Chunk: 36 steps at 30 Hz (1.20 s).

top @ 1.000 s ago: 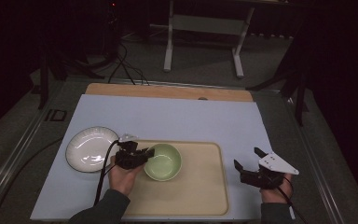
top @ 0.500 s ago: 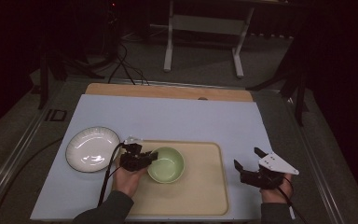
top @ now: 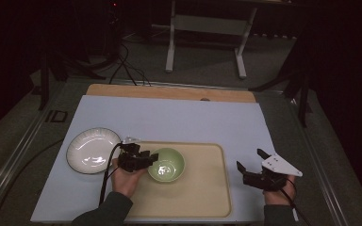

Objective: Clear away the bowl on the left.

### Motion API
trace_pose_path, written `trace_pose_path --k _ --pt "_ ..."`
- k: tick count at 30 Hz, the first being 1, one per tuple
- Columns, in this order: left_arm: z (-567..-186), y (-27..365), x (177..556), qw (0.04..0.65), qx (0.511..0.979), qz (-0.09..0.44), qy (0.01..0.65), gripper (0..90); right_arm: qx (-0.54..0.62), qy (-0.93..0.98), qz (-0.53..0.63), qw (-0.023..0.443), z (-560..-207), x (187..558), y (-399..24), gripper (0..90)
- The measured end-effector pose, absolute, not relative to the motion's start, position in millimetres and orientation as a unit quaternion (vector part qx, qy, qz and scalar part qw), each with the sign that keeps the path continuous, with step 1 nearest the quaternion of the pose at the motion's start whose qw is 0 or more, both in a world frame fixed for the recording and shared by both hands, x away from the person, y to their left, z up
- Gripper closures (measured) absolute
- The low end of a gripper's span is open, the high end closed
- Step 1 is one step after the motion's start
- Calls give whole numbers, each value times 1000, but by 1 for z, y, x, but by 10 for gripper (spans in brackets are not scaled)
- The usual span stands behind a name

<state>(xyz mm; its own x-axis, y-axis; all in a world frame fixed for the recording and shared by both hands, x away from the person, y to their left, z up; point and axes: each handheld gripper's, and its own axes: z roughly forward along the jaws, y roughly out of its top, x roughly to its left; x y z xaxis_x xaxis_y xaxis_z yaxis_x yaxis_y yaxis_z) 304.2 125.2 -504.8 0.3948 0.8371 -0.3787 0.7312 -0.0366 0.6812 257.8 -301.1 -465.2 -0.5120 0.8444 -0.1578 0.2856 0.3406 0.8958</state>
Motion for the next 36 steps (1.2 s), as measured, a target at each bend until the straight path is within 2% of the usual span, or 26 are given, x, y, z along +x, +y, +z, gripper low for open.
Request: trace_pose_path --k 3,10,20,36 --pt "-500 129 303 431 715 67 547 497 375 753 435 321 -465 258 -301 137" --pt "-476 137 296 431 729 121 518 423 375 753 435 321 -465 258 -301 137" --pt "-455 164 290 449 715 160 512 382 375 752 436 322 -465 258 -301 137" --pt "-428 205 274 442 709 248 490 315 376 752 436 322 -465 258 -302 137"
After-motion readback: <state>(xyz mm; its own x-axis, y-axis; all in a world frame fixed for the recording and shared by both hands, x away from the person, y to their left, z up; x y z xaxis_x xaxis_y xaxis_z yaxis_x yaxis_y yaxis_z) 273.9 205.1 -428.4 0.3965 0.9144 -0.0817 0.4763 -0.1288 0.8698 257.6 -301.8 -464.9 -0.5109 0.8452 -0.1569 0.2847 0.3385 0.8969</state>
